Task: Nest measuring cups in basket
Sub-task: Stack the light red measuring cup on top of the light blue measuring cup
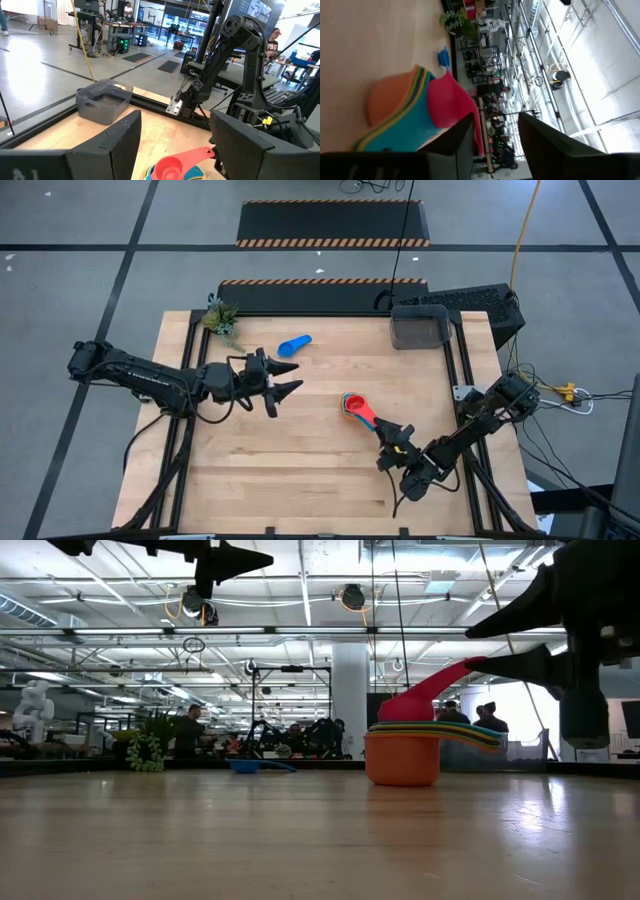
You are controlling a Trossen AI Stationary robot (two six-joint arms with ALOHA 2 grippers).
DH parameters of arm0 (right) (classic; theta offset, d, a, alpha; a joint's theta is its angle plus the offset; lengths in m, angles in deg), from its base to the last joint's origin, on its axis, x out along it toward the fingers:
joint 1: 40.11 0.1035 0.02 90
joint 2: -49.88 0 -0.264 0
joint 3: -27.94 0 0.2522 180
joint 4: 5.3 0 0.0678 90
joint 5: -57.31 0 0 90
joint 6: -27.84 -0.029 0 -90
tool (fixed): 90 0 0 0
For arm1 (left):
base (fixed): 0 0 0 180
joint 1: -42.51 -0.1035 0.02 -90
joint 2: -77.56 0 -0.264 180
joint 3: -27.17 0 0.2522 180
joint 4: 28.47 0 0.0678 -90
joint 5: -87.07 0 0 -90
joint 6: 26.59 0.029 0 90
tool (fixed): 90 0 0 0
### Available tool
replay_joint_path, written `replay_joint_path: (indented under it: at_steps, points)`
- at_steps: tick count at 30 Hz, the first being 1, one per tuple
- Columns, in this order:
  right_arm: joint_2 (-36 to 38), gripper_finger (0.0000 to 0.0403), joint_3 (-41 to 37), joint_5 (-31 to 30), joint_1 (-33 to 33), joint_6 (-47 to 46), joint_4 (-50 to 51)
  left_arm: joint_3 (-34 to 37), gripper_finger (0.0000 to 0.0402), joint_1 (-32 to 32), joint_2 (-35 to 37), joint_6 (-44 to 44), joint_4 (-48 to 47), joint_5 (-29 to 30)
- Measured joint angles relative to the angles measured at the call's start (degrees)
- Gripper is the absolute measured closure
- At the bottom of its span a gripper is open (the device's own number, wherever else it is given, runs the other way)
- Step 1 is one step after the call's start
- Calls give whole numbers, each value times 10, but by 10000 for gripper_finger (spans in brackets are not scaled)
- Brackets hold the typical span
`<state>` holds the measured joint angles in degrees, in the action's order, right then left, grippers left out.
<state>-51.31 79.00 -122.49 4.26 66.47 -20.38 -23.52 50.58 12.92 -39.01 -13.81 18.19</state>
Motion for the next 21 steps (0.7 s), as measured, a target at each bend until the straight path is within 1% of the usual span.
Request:
replay_joint_path:
  at_steps: [5, 12, 18, 21]
  points:
    - [0, 254, 0, 4, 15, 0, -9, 0, 165, 0, 0, 0, -1, 0]
    - [0, 254, 0, 57, 8, -22, -7, 0, 165, 0, 0, -7, -1, 0]
    - [0, 254, -1, 62, 5, -24, 7, 0, 165, 0, 0, -10, -5, 0]
    - [0, 254, -10, 87, 7, -36, 8, 0, 165, 0, 0, -11, -7, 0]
